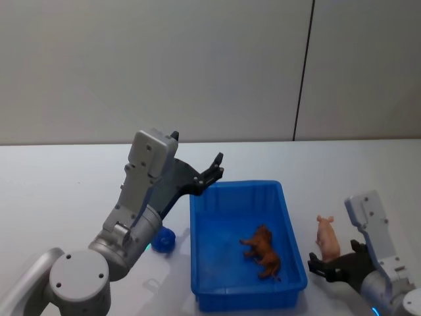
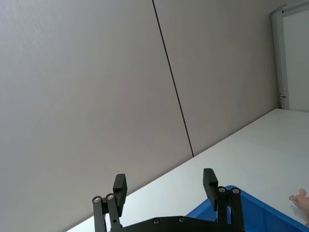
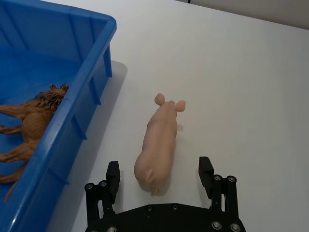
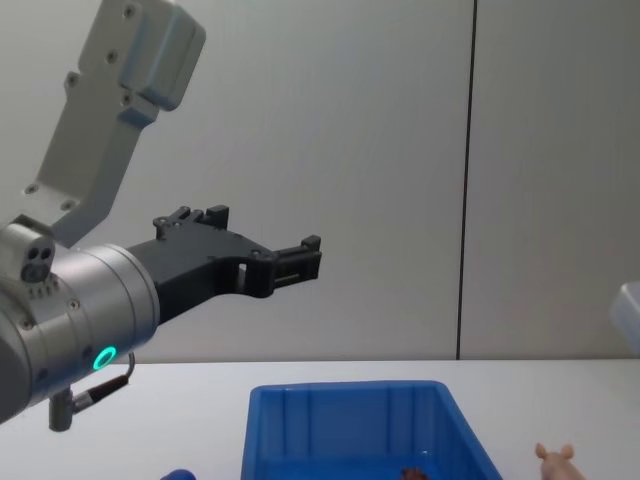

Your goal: Pick up the two dolls from the table and place them into the box.

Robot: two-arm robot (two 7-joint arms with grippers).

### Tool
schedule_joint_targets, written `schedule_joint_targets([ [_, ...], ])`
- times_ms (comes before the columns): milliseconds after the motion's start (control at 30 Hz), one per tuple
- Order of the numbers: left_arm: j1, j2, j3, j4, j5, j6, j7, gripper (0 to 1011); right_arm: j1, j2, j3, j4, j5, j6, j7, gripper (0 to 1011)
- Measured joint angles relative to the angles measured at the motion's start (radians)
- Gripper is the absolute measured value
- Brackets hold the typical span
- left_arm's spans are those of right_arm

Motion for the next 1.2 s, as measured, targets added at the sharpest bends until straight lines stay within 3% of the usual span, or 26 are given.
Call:
schedule_joint_targets([
  [200, 0.000, 0.000, 0.000, 0.000, 0.000, 0.000, 0.000, 1001, 0.024, -0.014, -0.004, 0.043, -0.018, -0.017, 0.008, 968],
  [467, 0.000, 0.000, 0.000, 0.000, 0.000, 0.000, 0.000, 1001, 0.039, -0.022, -0.007, 0.070, -0.028, -0.028, 0.013, 781],
  [867, 0.000, 0.000, 0.000, 0.000, 0.000, 0.000, 0.000, 1001, 0.048, -0.028, -0.008, 0.086, -0.035, -0.036, 0.017, 387],
  [1200, 0.000, 0.000, 0.000, 0.000, 0.000, 0.000, 0.000, 1001, 0.040, -0.026, -0.003, 0.067, -0.027, -0.060, 0.010, 379],
])
